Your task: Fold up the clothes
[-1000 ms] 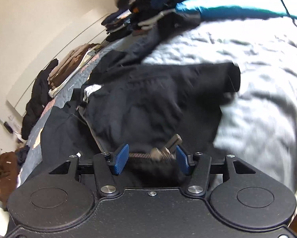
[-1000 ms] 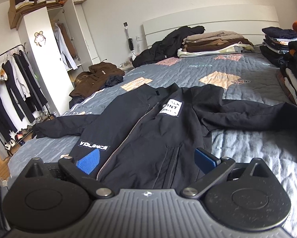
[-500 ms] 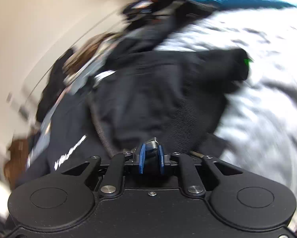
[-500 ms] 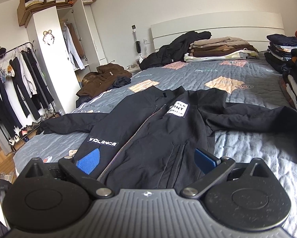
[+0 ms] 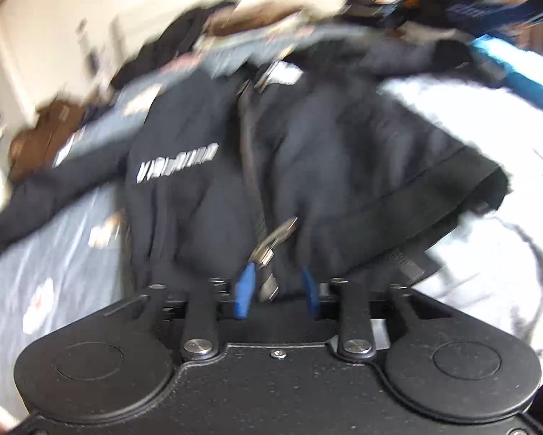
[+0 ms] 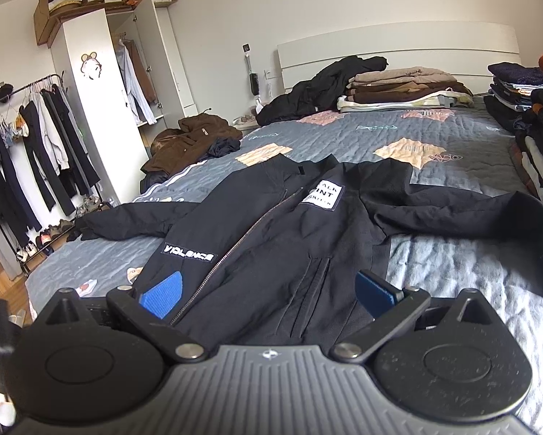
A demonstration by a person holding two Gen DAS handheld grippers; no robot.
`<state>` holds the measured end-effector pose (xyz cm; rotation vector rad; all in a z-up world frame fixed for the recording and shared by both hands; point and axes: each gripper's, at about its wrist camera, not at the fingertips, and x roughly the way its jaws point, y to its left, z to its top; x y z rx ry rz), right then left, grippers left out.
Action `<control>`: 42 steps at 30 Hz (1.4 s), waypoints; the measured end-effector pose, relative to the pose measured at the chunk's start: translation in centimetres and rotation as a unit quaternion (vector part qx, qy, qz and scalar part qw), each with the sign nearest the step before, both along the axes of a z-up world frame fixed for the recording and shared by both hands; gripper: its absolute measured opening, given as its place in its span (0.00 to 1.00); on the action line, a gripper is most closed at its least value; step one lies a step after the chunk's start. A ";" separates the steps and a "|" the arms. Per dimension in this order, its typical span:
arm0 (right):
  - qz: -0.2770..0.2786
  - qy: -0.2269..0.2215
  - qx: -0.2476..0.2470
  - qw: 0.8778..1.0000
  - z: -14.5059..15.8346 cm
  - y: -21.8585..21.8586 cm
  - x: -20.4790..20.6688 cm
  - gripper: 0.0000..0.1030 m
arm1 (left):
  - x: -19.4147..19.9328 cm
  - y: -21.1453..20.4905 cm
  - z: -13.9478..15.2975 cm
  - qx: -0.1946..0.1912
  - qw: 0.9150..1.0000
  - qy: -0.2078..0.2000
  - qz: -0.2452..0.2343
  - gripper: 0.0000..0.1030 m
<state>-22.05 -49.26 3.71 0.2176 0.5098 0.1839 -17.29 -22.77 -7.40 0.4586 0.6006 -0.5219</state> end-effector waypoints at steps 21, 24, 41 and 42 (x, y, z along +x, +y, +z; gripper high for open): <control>-0.041 0.019 0.000 0.999 -1.3 -3.0 -0.7 0.99 | -5.2 -15.7 -5.1 0.141 0.930 -0.226 -0.255 0.48; -0.045 0.021 0.004 0.999 -1.5 -3.5 -0.9 0.99 | -5.3 -17.6 -5.6 0.149 0.920 -0.244 -0.270 0.48; -0.105 -0.011 0.050 0.993 -1.0 -8.0 -3.3 0.99 | -3.9 -24.0 -2.1 -0.008 0.970 -0.097 -0.221 0.02; -0.108 -0.011 0.052 0.993 -1.0 -8.2 -3.4 0.99 | -3.9 -24.4 -3.2 0.006 0.972 -0.082 -0.220 0.03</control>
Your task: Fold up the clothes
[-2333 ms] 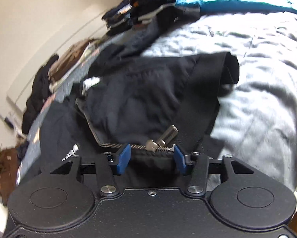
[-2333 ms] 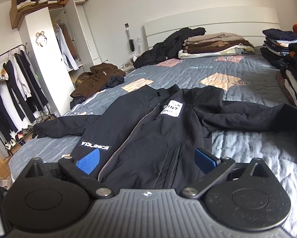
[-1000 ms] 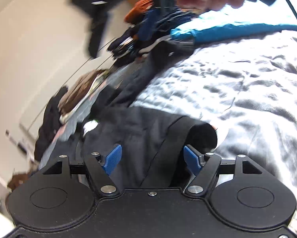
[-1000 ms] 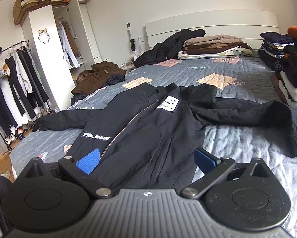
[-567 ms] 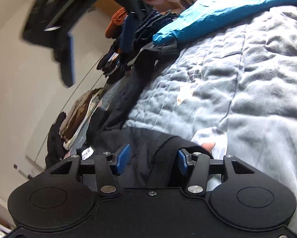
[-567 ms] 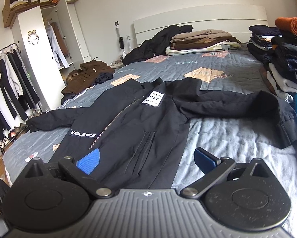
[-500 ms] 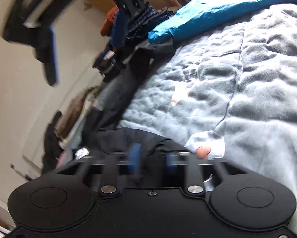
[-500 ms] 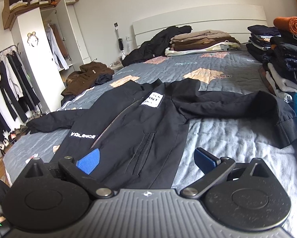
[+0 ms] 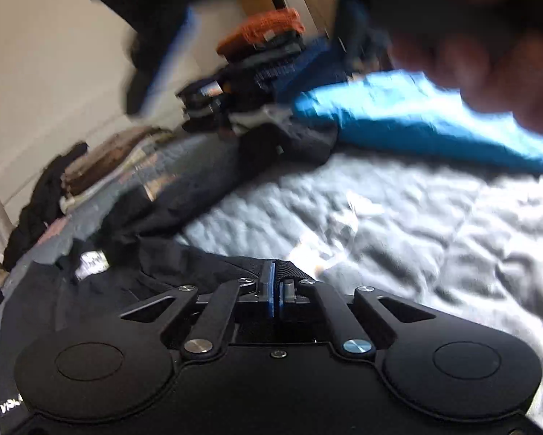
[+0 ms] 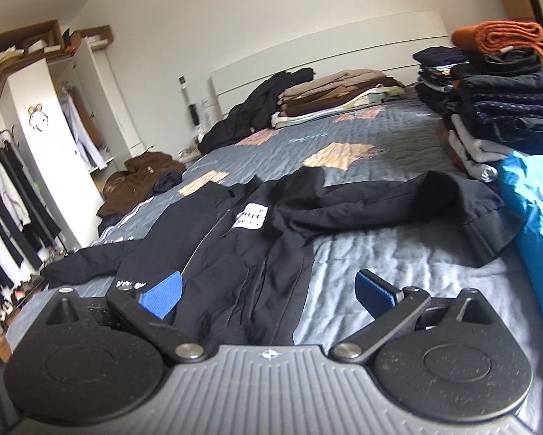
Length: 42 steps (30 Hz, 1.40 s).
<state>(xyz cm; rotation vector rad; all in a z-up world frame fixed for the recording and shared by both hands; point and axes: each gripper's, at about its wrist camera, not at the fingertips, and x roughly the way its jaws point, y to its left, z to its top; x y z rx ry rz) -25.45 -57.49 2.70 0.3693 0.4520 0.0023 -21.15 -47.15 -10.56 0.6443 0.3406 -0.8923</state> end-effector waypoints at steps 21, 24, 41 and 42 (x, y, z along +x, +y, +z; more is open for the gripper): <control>0.047 0.032 0.007 0.998 -2.1 3.7 3.5 0.99 | 6.0 20.9 6.4 -0.098 0.979 0.072 0.166 0.58; 0.071 0.045 -0.005 0.996 -2.5 5.8 4.7 0.99 | 8.5 24.7 7.2 -0.120 0.964 0.099 0.215 0.58; 0.099 0.020 -0.020 0.995 -0.3 13.8 13.3 0.99 | 25.3 26.1 11.4 -0.114 0.967 0.053 0.219 0.63; 0.097 0.017 -0.019 0.995 -0.2 14.0 13.9 0.99 | 26.7 25.5 11.5 -0.107 0.969 0.047 0.217 0.65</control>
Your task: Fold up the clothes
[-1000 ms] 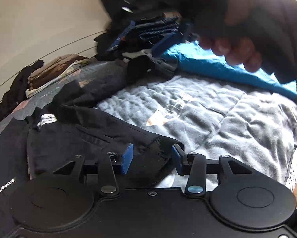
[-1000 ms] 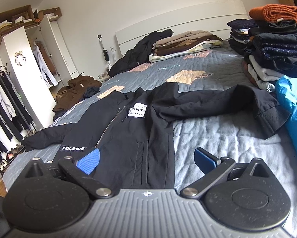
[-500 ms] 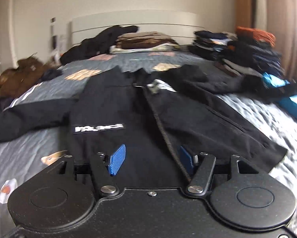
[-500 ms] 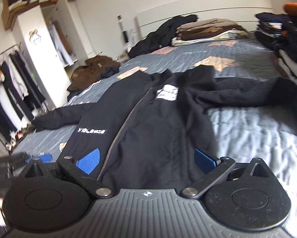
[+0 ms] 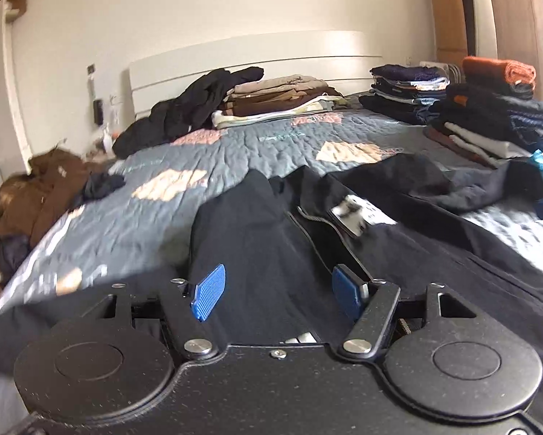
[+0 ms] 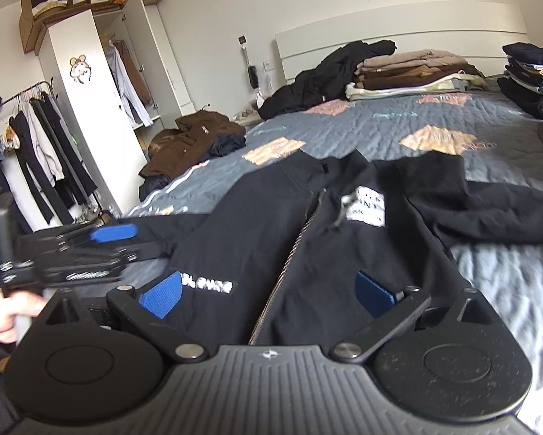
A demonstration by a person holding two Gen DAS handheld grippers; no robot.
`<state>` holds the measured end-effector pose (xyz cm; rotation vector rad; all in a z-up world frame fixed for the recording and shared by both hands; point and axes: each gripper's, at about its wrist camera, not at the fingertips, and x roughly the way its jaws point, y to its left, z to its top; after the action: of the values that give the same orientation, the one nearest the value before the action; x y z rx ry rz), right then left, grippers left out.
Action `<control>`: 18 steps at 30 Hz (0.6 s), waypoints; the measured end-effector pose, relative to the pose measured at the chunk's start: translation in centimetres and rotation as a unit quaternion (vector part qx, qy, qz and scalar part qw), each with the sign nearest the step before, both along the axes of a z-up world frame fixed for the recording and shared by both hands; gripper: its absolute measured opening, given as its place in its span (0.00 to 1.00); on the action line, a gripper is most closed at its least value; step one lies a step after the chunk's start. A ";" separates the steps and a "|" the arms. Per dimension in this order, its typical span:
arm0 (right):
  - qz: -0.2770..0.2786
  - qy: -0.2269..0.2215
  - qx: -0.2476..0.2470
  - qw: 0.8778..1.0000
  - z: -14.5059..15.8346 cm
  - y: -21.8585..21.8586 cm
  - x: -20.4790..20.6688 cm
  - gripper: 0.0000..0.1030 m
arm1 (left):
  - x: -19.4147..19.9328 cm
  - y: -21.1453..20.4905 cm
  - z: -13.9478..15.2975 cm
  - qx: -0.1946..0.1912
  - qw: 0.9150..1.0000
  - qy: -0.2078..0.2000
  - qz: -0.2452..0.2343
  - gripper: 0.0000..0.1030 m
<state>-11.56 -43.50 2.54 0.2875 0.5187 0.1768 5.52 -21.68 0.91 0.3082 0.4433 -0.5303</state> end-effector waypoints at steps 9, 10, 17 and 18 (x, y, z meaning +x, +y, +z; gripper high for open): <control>-0.005 -0.004 0.000 1.000 -0.3 1.4 3.7 0.99 | 11.8 -6.8 -2.3 0.074 0.997 -0.001 -0.013 0.71; -0.005 -0.002 0.000 1.000 -0.5 1.5 3.9 0.99 | 13.1 -7.4 -2.6 0.076 0.997 0.010 -0.015 0.71; -0.011 0.017 -0.005 1.000 -1.6 1.4 4.9 0.99 | 19.7 -10.1 -6.0 0.022 0.987 0.160 -0.024 0.71; -0.012 0.019 -0.004 1.000 -1.7 1.3 5.0 0.99 | 20.4 -10.5 -6.6 0.039 0.986 0.159 -0.005 0.71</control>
<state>-6.60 -42.24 0.81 0.2891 0.5533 0.1452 25.95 -32.22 -5.68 0.3024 0.7745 -0.5755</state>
